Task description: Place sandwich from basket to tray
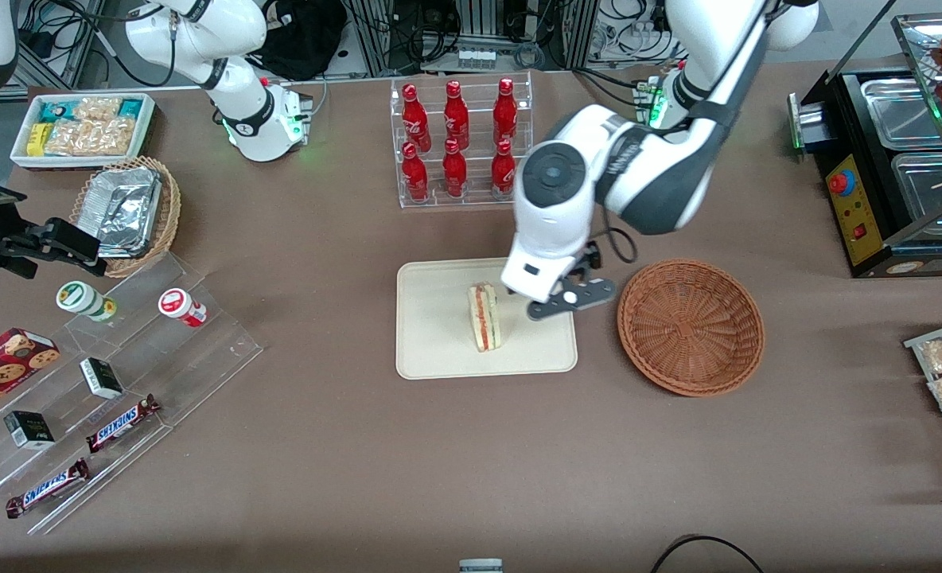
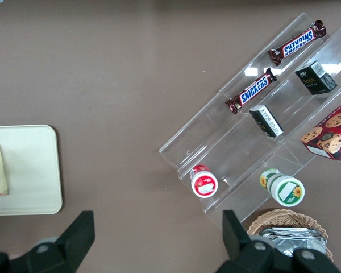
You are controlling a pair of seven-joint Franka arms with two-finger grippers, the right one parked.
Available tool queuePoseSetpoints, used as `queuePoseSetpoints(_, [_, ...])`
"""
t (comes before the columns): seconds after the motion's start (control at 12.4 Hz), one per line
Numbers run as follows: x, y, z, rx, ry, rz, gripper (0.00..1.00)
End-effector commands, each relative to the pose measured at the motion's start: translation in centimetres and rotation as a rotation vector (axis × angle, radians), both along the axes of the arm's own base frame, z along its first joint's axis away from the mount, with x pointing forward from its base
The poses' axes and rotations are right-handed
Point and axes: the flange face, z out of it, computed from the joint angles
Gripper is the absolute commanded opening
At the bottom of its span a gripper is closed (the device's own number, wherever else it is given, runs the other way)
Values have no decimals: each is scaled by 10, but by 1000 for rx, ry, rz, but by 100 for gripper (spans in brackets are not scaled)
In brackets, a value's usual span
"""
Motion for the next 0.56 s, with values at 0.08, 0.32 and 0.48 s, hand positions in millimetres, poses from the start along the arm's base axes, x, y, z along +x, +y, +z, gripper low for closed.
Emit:
queuePoseSetpoints(0.08, [-3, 53, 1, 33, 41, -54, 100])
queuePoseSetpoints(0.32, [0, 115, 5, 44, 76, -106, 100])
queuePoseSetpoints(0.48, [-5, 158, 15, 42, 88, -143, 100])
